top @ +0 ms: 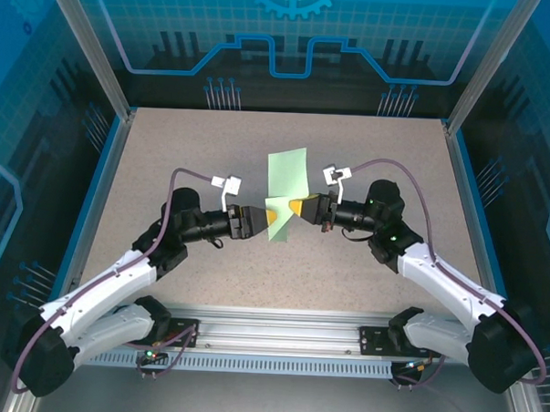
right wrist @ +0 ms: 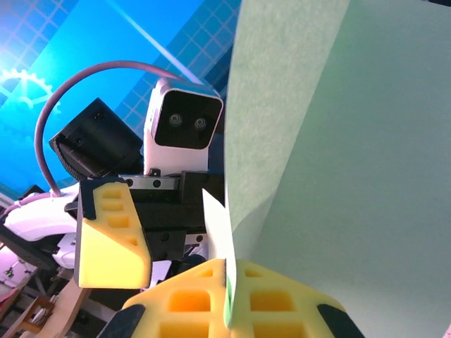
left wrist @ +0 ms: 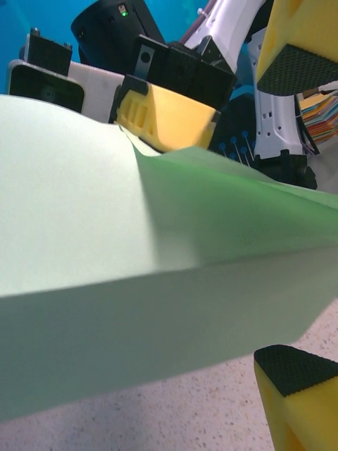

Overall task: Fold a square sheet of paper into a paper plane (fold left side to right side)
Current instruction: Turn over the paper at the center of the table.

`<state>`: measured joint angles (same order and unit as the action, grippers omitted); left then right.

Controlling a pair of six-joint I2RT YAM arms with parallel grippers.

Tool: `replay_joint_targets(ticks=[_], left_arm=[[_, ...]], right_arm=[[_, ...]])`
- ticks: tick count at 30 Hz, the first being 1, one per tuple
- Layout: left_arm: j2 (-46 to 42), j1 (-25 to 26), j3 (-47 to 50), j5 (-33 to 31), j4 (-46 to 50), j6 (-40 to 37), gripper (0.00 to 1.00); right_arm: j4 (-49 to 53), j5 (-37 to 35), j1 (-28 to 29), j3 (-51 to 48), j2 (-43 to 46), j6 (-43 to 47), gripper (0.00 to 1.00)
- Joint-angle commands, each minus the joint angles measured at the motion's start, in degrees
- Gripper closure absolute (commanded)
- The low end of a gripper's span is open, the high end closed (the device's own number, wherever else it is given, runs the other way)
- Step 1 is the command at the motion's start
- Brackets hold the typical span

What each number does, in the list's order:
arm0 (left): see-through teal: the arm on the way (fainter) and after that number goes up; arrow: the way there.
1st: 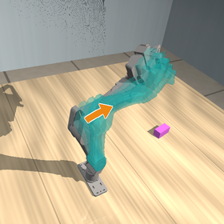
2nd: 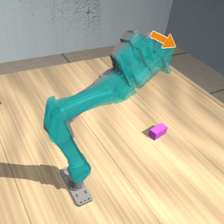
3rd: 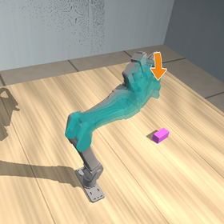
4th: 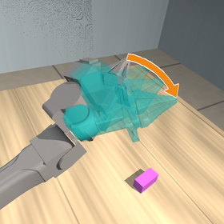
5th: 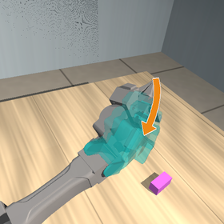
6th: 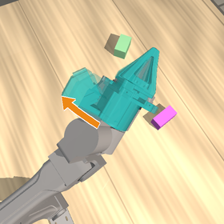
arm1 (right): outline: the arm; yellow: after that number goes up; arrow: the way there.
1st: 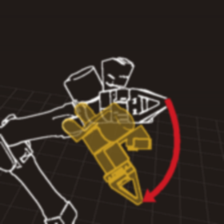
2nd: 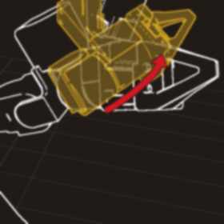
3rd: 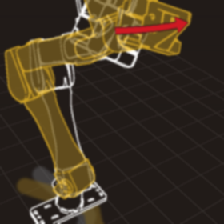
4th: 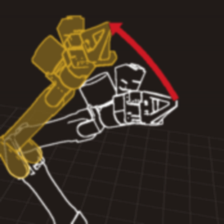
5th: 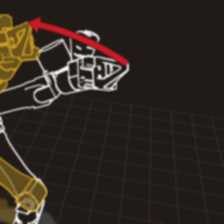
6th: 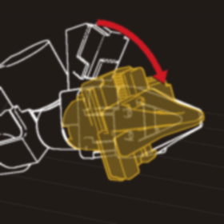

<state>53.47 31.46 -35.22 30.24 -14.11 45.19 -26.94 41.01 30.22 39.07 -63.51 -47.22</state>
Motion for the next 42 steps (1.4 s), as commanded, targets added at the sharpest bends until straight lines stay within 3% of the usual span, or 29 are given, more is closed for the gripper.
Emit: replay_joint_targets(ticks=[1,4,8,16,23,28,30,31,33,37,42], left_arm=[[0.83,0.61,-2.41,2.25,-2.15,0.6,0.06],[1.19,1.01,-2.86,2.28,-2.58,0.56,0.1],[0.08,1.24,-2.45,0.5,-2.75,-0.33,0.31],[-1.35,1.5,-2.33,-0.85,-1.85,-0.72,0.57],[-1.33,1.81,-2.39,-2.22,-0.17,-1.21,0.8],[-0.96,2.61,-4.21,-6.72,9.17,-5.37,0.88],[-0.12,3.39,-5.4,-8.89,13.85,-8.07,0.89],[0.49,3.95,-6.13,-10.73,16.36,-9.39,0.9],[2.34,5.26,-7.86,-14.02,21.19,-11.94,0.91],[8.34,10.97,-15.17,-26.2,35.45,-19.41,0.93],[18.43,18.7,-25.71,-44.12,50.61,-23.47,0.94]], right_arm=[[-3.84,0.75,1.68,2.49,-1.24,-1.94,0.99],[-3.91,0.33,2.6,2.94,-1.82,-2.07,0.99],[-4.85,0.06,2.87,2.68,-2.57,-3.12,0.99],[-4.04,-0.75,2.92,1.91,-2.99,-3.16,0.97],[-1.68,-1.42,2.72,1.71,-2.17,-2.23,0.85],[10.06,-5.56,1.63,2.11,1.58,3.0,0.65],[20.24,-9.53,1.0,2.8,3.98,7.31,0.58],[25.88,-12.97,0.61,3.5,5.27,9.65,0.49],[36.7,-19.39,-0.23,4.65,7.44,13.21,0.44],[54.43,-32.37,-2.13,6.09,11.53,18.61,0.3],[67.86,-43.16,-6.15,6.07,15.67,21.69,0.03]])
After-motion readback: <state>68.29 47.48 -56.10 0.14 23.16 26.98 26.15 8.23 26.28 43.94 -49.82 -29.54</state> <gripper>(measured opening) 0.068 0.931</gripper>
